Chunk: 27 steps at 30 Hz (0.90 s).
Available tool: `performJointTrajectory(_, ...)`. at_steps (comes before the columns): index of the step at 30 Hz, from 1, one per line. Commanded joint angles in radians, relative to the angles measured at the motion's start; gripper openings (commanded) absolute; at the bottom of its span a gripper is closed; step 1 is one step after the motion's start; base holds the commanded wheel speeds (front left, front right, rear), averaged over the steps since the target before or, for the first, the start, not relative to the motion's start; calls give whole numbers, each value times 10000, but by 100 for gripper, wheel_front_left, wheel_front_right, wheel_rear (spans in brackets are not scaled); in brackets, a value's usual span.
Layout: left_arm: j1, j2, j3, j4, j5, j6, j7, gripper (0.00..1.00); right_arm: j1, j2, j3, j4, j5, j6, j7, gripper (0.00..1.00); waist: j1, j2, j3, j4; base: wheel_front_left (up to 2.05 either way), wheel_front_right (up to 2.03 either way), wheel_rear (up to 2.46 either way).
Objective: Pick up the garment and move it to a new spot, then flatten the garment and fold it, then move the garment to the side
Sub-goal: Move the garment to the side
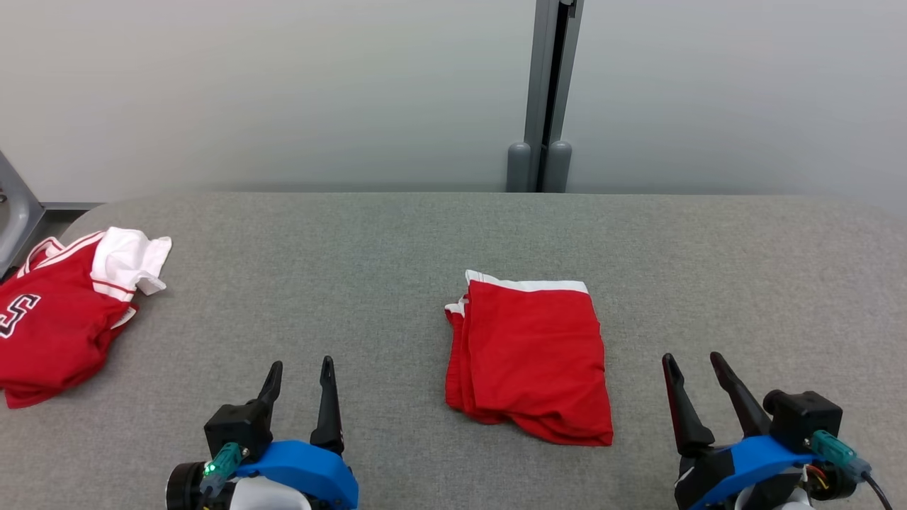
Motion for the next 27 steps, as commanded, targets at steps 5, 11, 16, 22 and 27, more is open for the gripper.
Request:
performJointTrajectory(5,-94,54,-7,-103,87,55,-46,100,-484,-7,-235,31,-108,2,463,100,0,0,104,114,0,0,0)
performJointTrajectory(11,-289,-32,-82,-89,124,-7,-44,100,-1543,-5,-733,179,-484,2,1605,100,0,0,252,388,0,0,0)
performJointTrajectory(16,-382,-110,-142,-45,173,-93,-46,100,-2502,-113,-1138,1000,-676,2,2983,100,0,0,407,738,0,0,0)
performJointTrajectory(22,-516,-138,-123,-16,204,-99,-46,100,-3164,-369,-1244,1931,-194,2,4060,100,0,0,617,1152,0,0,0)
performJointTrajectory(27,-590,-106,-24,-88,281,-101,-45,100,-3600,-768,-1042,2856,162,2,4819,100,0,0,927,1504,0,0,0)
